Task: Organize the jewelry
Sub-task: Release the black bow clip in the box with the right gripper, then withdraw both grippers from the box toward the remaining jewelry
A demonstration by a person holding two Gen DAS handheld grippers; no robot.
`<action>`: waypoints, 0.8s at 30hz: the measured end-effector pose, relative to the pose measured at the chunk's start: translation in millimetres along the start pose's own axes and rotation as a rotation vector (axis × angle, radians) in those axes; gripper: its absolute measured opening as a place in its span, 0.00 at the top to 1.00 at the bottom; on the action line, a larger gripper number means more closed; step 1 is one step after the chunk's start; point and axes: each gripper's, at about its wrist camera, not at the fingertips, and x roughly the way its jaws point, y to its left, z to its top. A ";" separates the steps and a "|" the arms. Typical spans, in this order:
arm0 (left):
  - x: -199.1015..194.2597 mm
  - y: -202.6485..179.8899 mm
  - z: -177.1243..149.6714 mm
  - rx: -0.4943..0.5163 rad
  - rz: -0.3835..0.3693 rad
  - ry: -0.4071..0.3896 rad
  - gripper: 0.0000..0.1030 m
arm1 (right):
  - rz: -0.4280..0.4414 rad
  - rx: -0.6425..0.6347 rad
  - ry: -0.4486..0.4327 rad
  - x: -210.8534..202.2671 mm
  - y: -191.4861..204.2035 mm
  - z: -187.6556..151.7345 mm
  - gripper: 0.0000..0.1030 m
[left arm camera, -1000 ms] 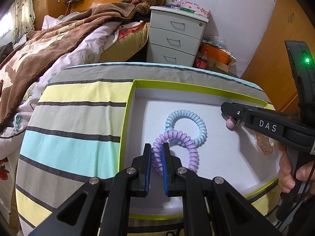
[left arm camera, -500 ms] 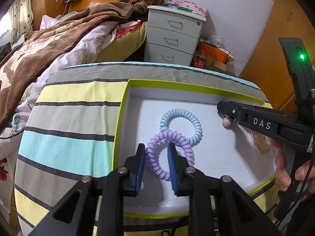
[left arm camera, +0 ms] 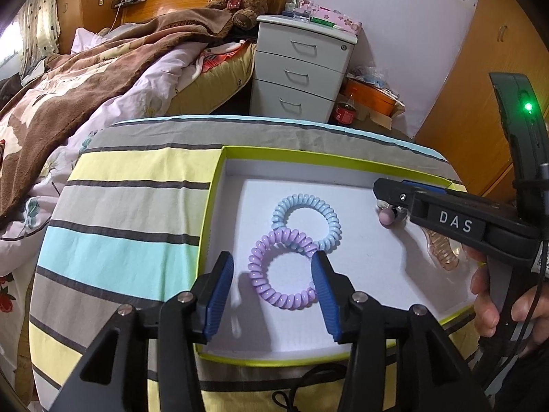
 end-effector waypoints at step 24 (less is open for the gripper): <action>-88.3 -11.7 -28.7 0.019 0.008 -0.145 0.37 | 0.005 0.002 -0.171 -97.5 19.9 -48.2 0.64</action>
